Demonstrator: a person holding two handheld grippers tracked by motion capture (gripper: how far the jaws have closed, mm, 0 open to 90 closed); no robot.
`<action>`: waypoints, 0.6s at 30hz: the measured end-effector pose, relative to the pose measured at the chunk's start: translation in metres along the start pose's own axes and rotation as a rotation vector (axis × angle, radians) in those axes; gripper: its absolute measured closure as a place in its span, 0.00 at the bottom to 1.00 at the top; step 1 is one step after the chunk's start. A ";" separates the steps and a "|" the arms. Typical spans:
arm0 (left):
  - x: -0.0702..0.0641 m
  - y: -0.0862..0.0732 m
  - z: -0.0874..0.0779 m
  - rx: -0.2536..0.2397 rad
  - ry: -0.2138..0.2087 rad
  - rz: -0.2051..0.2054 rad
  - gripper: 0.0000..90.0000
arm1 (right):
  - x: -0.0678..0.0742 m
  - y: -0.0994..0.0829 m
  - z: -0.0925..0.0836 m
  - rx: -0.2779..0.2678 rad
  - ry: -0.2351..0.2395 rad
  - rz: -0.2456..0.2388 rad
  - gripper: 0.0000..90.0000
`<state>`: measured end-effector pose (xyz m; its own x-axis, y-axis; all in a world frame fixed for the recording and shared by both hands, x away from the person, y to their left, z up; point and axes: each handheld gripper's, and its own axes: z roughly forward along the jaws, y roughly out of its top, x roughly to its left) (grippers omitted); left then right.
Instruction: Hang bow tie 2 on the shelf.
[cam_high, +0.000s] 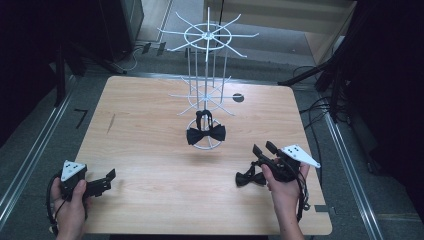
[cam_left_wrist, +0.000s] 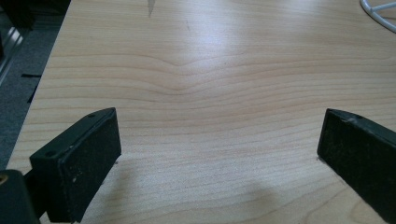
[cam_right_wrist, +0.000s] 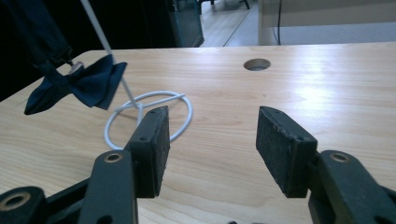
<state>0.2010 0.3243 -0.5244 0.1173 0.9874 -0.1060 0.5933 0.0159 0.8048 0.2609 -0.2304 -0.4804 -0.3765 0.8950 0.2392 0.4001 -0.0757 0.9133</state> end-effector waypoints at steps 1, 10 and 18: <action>0.000 0.000 0.000 -0.003 0.001 -0.001 0.00 | -0.003 -0.001 -0.002 -0.003 -0.009 0.005 0.51; 0.000 0.000 0.000 -0.004 -0.002 -0.010 0.00 | -0.037 -0.012 -0.013 0.037 -0.098 0.117 0.51; 0.000 0.000 0.000 -0.003 0.001 -0.006 0.00 | -0.049 -0.023 -0.007 0.100 -0.153 0.122 0.51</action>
<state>0.2007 0.3245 -0.5244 0.1132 0.9874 -0.1102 0.5912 0.0222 0.8062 0.2642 -0.2759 -0.5108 -0.1920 0.9389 0.2857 0.5185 -0.1501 0.8418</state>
